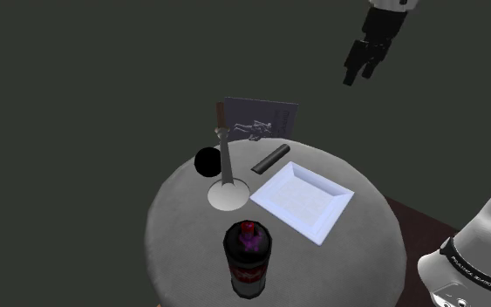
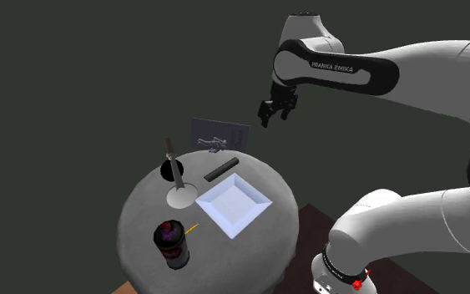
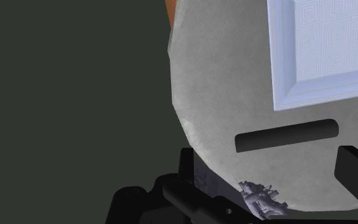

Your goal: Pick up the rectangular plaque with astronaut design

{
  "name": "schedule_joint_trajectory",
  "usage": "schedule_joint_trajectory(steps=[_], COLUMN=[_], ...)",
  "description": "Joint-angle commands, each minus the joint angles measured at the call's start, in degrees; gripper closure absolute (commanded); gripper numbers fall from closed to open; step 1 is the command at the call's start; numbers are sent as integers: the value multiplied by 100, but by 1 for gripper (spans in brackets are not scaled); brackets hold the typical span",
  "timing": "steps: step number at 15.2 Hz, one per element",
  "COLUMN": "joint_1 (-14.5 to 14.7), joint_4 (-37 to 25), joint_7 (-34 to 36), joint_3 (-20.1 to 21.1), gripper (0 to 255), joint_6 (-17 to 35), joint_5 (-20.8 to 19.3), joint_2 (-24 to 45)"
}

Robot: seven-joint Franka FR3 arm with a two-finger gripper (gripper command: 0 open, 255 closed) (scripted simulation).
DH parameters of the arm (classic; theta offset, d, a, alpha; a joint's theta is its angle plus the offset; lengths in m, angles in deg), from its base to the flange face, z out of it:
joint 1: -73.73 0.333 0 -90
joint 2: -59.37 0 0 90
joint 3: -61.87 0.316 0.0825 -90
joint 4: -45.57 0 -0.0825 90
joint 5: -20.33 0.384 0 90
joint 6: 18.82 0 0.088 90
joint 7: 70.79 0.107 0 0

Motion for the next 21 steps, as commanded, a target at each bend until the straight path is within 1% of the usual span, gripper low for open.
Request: schedule_joint_trajectory(steps=[1, 6, 11, 16, 21], joint_1=[41, 160, 269, 338, 355], joint_4=[-50, -313, -760, -1389, -2205], joint_7=[-53, -168, -329, -515, -680], joint_3=[-44, -93, -122, -105, -30], gripper=[0, 0, 0, 0, 0], joint_6=[331, 975, 1482, 1832, 2016], joint_5=[72, 306, 592, 914, 1220], joint_2=[402, 1386, 2423, 3492, 4582])
